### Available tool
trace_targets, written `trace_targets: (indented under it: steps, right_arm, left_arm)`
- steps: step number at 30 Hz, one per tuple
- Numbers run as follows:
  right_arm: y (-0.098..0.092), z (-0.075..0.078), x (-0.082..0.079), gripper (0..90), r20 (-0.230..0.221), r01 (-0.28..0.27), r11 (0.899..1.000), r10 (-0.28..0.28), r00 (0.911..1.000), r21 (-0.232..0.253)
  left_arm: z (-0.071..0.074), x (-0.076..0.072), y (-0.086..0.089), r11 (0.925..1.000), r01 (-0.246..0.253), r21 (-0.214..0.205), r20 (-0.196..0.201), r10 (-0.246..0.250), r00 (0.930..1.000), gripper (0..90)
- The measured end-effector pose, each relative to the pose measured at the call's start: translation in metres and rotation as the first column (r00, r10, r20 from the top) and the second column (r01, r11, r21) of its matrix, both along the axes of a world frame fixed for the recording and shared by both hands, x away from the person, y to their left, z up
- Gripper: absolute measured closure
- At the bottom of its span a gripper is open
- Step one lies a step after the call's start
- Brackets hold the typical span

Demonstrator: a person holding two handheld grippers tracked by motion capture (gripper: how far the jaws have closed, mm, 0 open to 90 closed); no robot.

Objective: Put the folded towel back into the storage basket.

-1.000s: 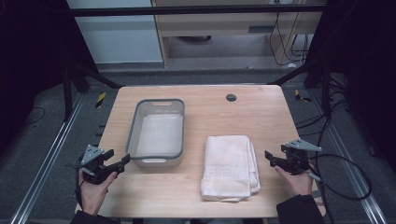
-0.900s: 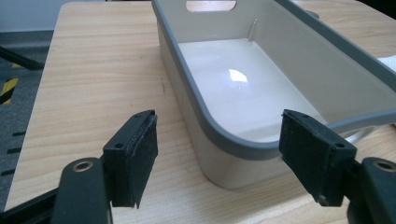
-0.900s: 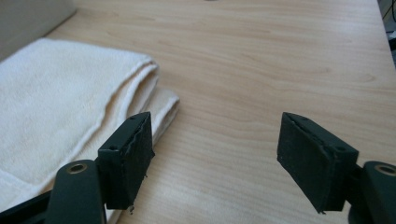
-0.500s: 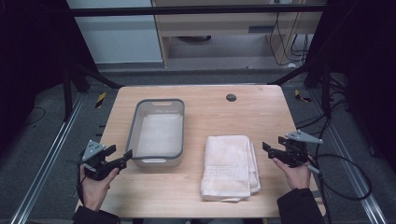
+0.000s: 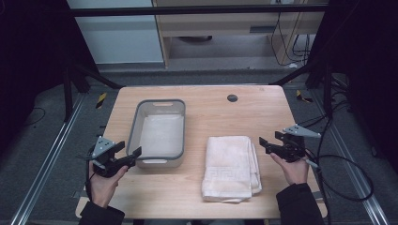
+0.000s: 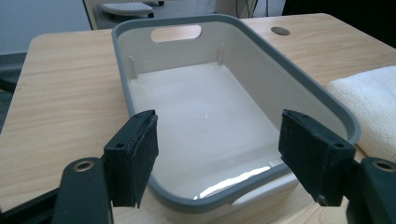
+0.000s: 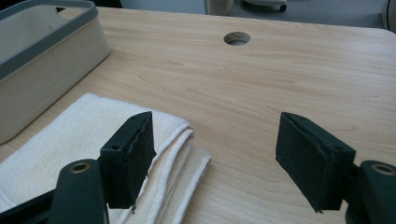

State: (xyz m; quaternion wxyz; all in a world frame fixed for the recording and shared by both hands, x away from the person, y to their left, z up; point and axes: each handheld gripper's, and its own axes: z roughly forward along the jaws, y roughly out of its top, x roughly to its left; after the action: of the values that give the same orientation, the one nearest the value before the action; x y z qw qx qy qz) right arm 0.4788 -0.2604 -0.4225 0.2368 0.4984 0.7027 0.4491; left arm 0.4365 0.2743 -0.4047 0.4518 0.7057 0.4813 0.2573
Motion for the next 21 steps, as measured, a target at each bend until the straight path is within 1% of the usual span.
trace_targets:
  steps: [3,6,7,10,11,12,13,15,16,17,19,21]
  right_arm:
    - [0.002,0.002,0.001,28.1,0.002,-0.007,1.0,0.007,1.0,0.0]
    - [0.005,0.006,0.004,28.1,0.009,-0.019,1.0,0.019,0.9998,0.0]
    - [0.006,0.007,0.004,28.1,0.009,-0.021,1.0,0.021,0.9997,0.001]
    - [0.009,0.01,0.006,28.0,0.019,-0.03,1.0,0.03,0.9994,0.004]
    - [0.01,0.011,0.006,28.0,0.02,-0.035,0.999,0.035,0.9992,0.006]
    - [0.012,0.013,0.006,27.8,0.024,-0.042,0.999,0.042,0.9988,0.008]
    - [0.012,0.013,0.006,27.8,0.024,-0.042,0.999,0.042,0.9988,0.008]
    - [0.016,0.014,0.007,27.8,0.027,-0.052,0.999,0.052,0.9983,0.007]
    - [0.017,0.015,0.008,27.8,0.026,-0.055,0.998,0.055,0.9982,0.014]
    - [0.017,0.015,0.008,27.8,0.026,-0.055,0.998,0.055,0.9982,0.014]
    - [0.019,0.014,0.009,27.8,0.018,-0.057,0.998,0.057,0.9982,0.011]
    - [0.02,0.014,0.009,27.8,0.016,-0.06,0.998,0.06,0.9981,0.016]
  left_arm:
    - [0.003,0.0,-0.008,0.9999,0.011,0.005,0.008,-0.011,0.9999,28.2]
    - [0.006,0.002,-0.02,0.9994,0.036,0.005,0.015,-0.036,0.9992,28.4]
    - [0.006,0.002,-0.02,0.9994,0.036,0.005,0.015,-0.036,0.9992,28.4]
    - [0.008,0.003,-0.032,0.9979,0.064,0.01,0.018,-0.064,0.9978,28.4]
    - [0.008,0.003,-0.032,0.9979,0.064,0.01,0.018,-0.064,0.9978,28.4]
    - [0.009,0.003,-0.039,0.997,0.076,0.012,0.021,-0.076,0.9968,28.4]
    - [0.009,0.003,-0.039,0.997,0.076,0.012,0.021,-0.076,0.9968,28.4]
    - [0.009,0.002,-0.049,0.9954,0.095,0.016,0.022,-0.095,0.9952,28.4]
    - [0.009,0.002,-0.053,0.9945,0.104,0.017,0.023,-0.104,0.9943,28.4]
    - [0.009,0.002,-0.053,0.9945,0.104,0.017,0.023,-0.104,0.9943,28.4]
    - [0.009,0.0,-0.062,0.9922,0.124,0.013,0.025,-0.124,0.9919,28.4]
    - [0.009,0.0,-0.064,0.9917,0.128,0.012,0.024,-0.128,0.9915,28.4]
